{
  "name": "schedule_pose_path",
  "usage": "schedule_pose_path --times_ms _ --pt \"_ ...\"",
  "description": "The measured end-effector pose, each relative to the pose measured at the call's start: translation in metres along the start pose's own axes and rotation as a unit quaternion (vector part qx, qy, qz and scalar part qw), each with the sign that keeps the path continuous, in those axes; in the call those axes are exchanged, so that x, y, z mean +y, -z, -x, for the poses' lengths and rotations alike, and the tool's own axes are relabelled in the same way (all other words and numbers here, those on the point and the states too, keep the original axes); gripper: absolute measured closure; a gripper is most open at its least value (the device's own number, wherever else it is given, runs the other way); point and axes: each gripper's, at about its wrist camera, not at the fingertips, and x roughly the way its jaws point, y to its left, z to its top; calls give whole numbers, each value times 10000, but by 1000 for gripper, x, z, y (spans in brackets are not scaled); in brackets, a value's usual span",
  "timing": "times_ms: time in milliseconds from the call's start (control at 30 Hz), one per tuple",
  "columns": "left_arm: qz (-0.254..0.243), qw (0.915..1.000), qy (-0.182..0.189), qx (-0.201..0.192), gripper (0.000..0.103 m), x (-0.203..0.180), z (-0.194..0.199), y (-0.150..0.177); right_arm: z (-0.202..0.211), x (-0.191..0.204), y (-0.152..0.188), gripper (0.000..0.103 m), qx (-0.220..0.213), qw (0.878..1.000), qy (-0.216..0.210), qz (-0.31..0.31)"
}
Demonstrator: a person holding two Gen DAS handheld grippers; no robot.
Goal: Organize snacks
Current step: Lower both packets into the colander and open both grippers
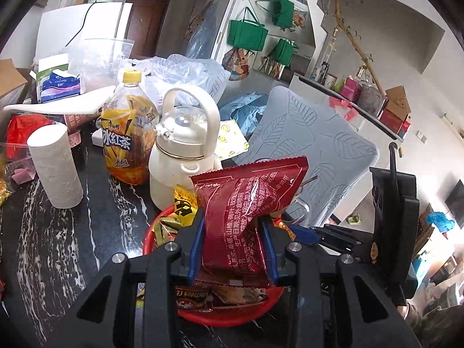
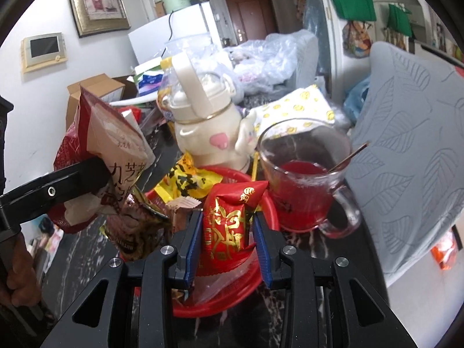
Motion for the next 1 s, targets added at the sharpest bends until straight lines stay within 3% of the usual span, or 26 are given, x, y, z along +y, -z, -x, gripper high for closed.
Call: schedule_pose_path --times_ms 167,300,567,633,700,767,1000 --pt "-86 9999 -102 70 69 0 -10 -4 -4 -7 1 60 131 9998 -28 -157" --pt "-144 9996 -143 174 69 -2 -18 -4 3 -10 2 43 41 9998 4 -181" --pt "-500 9979 -246 343 69 -13 -27 -3 13 -13 5 43 -55 9996 46 -276" --pt "-557 9971 -279 440 58 -16 -30 -1 17 -13 5 43 -98 9996 45 -280" --pt "-512 9968 -182 581 40 -16 -35 0 19 -13 5 43 -123 9995 70 -272" --pt "-429 9973 -105 582 33 -15 -36 0 21 -13 5 43 -129 9995 90 -277" --pt "-318 9978 -170 551 32 -13 -34 -1 24 -14 6 43 -147 9994 104 -306"
